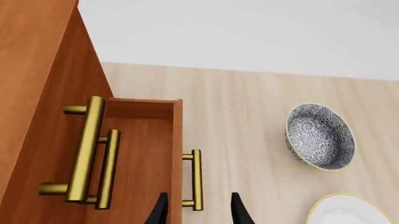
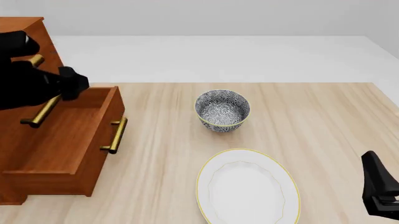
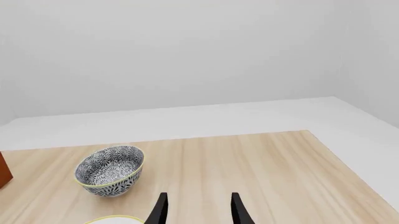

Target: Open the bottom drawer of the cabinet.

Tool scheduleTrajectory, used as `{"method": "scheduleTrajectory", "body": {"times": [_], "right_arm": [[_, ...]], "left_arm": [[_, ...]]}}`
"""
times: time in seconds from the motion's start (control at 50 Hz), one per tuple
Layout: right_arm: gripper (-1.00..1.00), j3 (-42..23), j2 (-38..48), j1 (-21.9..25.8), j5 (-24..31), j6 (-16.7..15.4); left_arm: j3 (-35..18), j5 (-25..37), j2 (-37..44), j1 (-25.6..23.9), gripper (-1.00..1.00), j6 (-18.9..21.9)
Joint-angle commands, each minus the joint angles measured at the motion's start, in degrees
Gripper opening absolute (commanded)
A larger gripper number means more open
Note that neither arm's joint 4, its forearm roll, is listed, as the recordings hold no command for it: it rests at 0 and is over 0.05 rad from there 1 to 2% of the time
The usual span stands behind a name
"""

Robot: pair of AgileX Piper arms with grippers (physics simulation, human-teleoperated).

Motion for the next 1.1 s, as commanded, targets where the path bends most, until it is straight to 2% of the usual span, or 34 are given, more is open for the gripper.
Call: {"method": "scheduleTrajectory", "body": {"times": [0.02,0.18,0.52,1.1], "right_arm": [[1.0,0.17,0.0,-0.02,-0.1,-0.01],[1.0,0.16,0.0,-0.04,-0.03,-0.05],[1.0,0.3,0.0,-0.11,-0.04,-0.26],[1.0,0.25,0.0,-0.17,0.07,-0.24]], "left_arm": [[-0.92,-1.93,3.81,3.12,1.0,0.49],[0.53,-4.9,7.68,5.27,1.0,1.27],[4.84,-10.28,12.13,5.99,1.0,0.45],[10.23,-16.96,17.57,4.58,1.0,-0.57]]}}
